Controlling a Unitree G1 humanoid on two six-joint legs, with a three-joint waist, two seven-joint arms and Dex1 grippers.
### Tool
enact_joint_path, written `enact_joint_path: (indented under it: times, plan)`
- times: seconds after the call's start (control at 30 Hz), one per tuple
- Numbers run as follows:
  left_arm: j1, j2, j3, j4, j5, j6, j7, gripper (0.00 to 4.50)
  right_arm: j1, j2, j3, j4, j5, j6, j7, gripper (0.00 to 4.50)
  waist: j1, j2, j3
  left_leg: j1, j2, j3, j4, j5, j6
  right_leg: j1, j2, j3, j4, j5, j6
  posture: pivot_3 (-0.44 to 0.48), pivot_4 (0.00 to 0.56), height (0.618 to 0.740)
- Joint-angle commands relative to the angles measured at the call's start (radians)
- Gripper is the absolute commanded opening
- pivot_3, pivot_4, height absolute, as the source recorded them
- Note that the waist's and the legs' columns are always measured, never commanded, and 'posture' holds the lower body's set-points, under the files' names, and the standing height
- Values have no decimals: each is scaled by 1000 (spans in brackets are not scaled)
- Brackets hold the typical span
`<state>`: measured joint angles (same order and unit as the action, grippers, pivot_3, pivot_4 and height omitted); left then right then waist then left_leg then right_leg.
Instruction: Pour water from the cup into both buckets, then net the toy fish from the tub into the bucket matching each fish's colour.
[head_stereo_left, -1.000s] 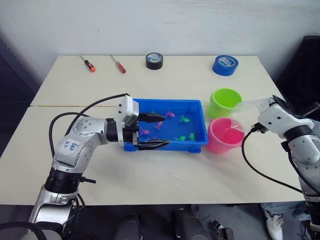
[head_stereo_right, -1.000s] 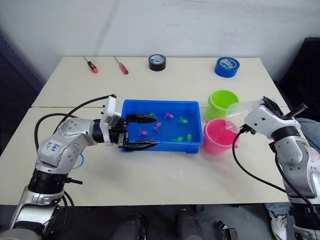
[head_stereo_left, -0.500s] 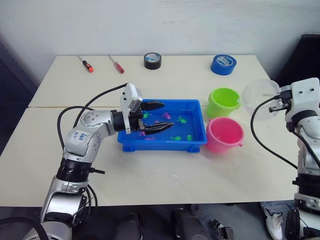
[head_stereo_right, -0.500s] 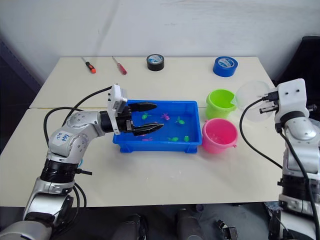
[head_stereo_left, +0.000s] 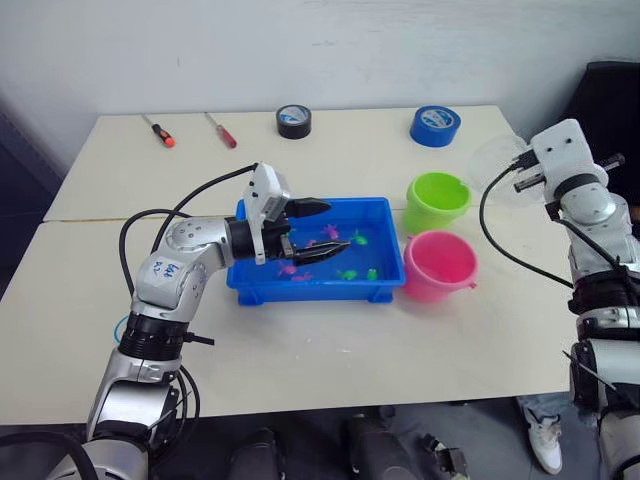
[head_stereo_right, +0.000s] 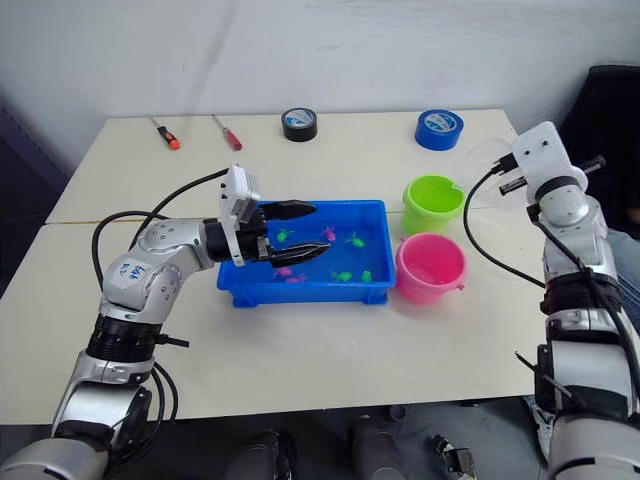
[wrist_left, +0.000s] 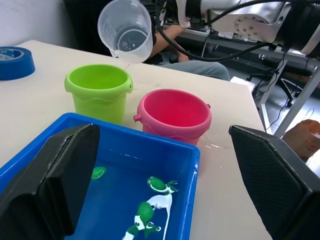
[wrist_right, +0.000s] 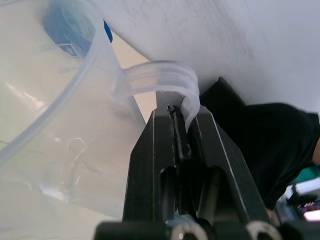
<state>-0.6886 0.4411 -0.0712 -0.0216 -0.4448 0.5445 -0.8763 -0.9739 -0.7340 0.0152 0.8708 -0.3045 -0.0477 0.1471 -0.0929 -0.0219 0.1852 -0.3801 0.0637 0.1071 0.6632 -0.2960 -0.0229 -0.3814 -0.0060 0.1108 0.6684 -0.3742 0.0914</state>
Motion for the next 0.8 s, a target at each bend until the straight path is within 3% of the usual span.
enact_joint_path:
  times: [0.03,0.43,0.8]
  plan:
    - [-13,-1,11,-17,1,-14,1,4500,-86,-34,81,76,-101,-107,-68,61,-3,0,0,0,0,1,0,0,0,-1,0,1,1,0,0,0,150,740]
    - [-3,2,19,-39,-5,-6,13,4500,-236,-35,337,217,-379,-245,-259,61,-21,0,0,0,0,4,0,0,-1,-6,0,4,7,0,0,0,150,740]
    - [1,1,21,-50,-7,-5,23,4500,-294,-24,439,233,-495,-297,-359,61,-25,0,0,-3,0,7,0,1,-2,-12,0,4,12,0,-1,0,150,740]
